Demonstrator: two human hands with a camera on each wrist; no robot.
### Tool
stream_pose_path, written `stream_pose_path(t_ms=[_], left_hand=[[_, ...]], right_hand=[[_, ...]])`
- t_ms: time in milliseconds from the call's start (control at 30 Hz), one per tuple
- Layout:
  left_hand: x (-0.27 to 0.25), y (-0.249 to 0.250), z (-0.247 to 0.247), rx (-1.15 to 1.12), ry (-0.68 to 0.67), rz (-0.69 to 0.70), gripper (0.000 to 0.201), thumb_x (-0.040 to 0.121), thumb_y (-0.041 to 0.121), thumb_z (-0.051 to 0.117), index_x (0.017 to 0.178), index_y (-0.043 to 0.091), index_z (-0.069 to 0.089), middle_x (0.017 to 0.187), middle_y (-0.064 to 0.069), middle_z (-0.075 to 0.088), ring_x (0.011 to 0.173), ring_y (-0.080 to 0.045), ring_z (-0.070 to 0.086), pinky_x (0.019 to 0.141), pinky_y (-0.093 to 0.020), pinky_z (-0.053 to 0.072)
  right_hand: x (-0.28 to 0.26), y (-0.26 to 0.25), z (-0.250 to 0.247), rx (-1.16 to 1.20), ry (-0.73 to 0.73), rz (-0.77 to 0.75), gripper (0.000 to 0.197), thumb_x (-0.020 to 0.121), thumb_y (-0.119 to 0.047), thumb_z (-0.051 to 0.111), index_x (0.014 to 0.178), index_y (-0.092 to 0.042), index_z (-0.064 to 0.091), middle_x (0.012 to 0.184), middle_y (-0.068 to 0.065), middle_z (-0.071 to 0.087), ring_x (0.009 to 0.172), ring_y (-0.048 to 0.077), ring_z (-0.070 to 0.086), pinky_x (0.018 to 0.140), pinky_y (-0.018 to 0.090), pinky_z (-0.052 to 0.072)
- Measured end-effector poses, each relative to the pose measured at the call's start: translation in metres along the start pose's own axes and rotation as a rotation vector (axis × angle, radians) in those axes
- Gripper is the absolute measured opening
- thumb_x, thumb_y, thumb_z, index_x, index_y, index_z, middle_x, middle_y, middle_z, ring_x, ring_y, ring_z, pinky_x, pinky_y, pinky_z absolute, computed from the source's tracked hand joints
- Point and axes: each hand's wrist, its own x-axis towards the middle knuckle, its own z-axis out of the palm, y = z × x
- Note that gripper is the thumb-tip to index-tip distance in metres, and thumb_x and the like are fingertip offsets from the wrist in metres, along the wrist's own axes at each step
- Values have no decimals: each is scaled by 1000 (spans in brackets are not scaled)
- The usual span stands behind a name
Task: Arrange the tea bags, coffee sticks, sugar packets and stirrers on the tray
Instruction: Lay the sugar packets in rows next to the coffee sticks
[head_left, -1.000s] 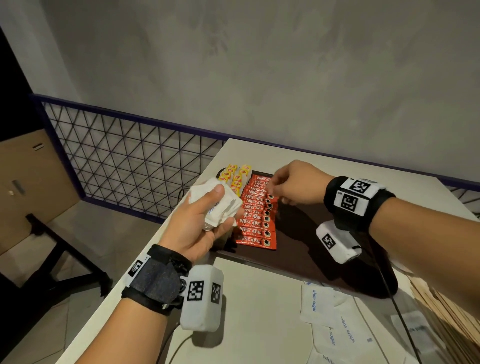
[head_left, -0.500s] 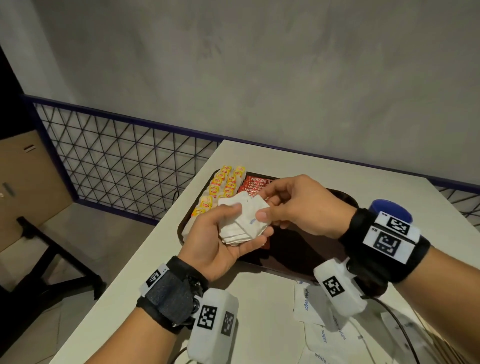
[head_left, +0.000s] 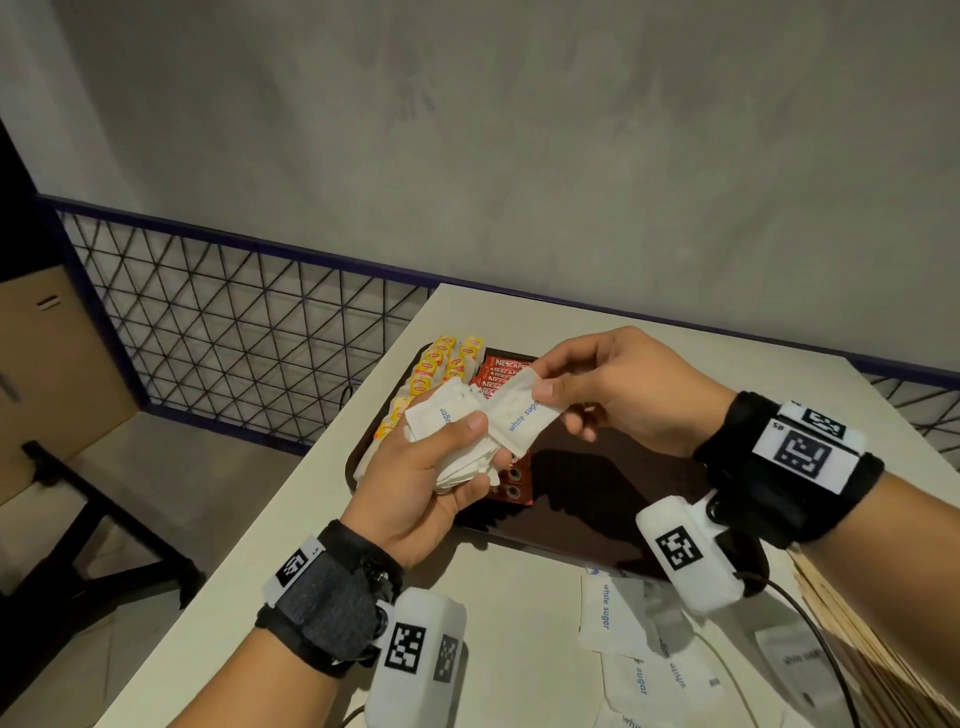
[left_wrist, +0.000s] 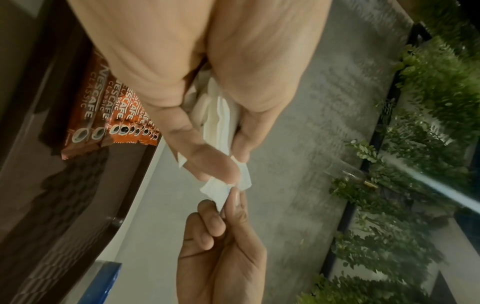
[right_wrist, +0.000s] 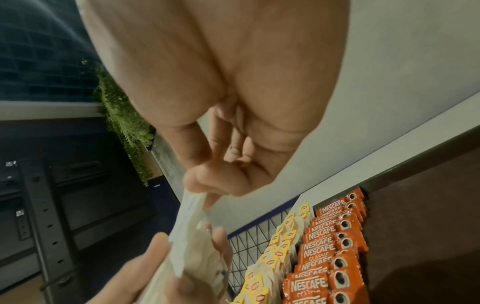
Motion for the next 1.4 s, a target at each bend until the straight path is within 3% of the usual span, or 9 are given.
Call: stream_pose_path(t_ms=[100,200,367,567,667,833,967,1067,1400], left_hand=[[0,1,0,-12,-3,-13,45,88,15,68,133,16,61,119,-21,73,72,-24,73,46,-21,55],[2,-3,0,16,0,-17,58,87,18,74,142,16,55,124,-22,70,80,-26,74,50,-23,57],[1,-10,0,74,-1,44,68,81,4,77,142,22,52,125,-17,71,80,-23,74,52,-22,56],[4,-8,-4,154,33,98,64,88,-6,69,142,22,52,121,-19,71,75,-22,70,51,-23,52],[5,-10,-5,196,32,111,67,86,-7,72,143,21,50,121,-21,70,77,-26,69,52,-26,53],[2,-9,-1,172,46,93,65,83,-6,73,137,25,53,116,-17,73,79,-26,71,53,-28,55],[1,-6,-1,158,76,72,60,84,-5,73,133,26,57,101,-14,74,82,-27,72,53,-27,56],[1,-5,-1,145,87,59,61,84,-4,74,134,26,57,101,-14,75,84,-29,72,53,-27,55],[5,0,-1,23,124,18,66,73,13,79,136,15,58,108,-19,72,84,-28,72,48,-23,56]], right_hand=[[2,0,-1,86,10,31,11,95,5,65,105,6,70,92,30,73,58,18,59,51,26,50],[1,2,1,222,9,82,15,93,13,61,105,3,60,68,14,70,61,26,68,56,31,61],[-3,9,8,238,-19,96,33,88,18,65,102,-7,50,108,37,68,81,44,74,60,41,65],[-5,19,11,-15,-9,-60,34,82,13,76,103,-1,53,99,34,70,96,40,75,79,51,64],[-4,17,14,9,7,-53,34,86,1,78,115,-2,62,100,30,73,92,38,76,72,44,63],[6,14,-2,-209,58,-16,16,87,-10,81,102,-7,79,83,7,78,59,6,65,54,18,52],[37,14,-44,-297,253,-29,4,89,-19,81,90,-15,82,73,-5,77,53,5,61,53,19,51],[69,25,-78,-428,339,30,7,89,-22,81,87,-16,80,80,2,78,58,14,68,65,30,62],[152,68,-97,-710,223,237,9,90,-19,78,93,-10,78,98,7,77,79,19,69,55,25,55]])
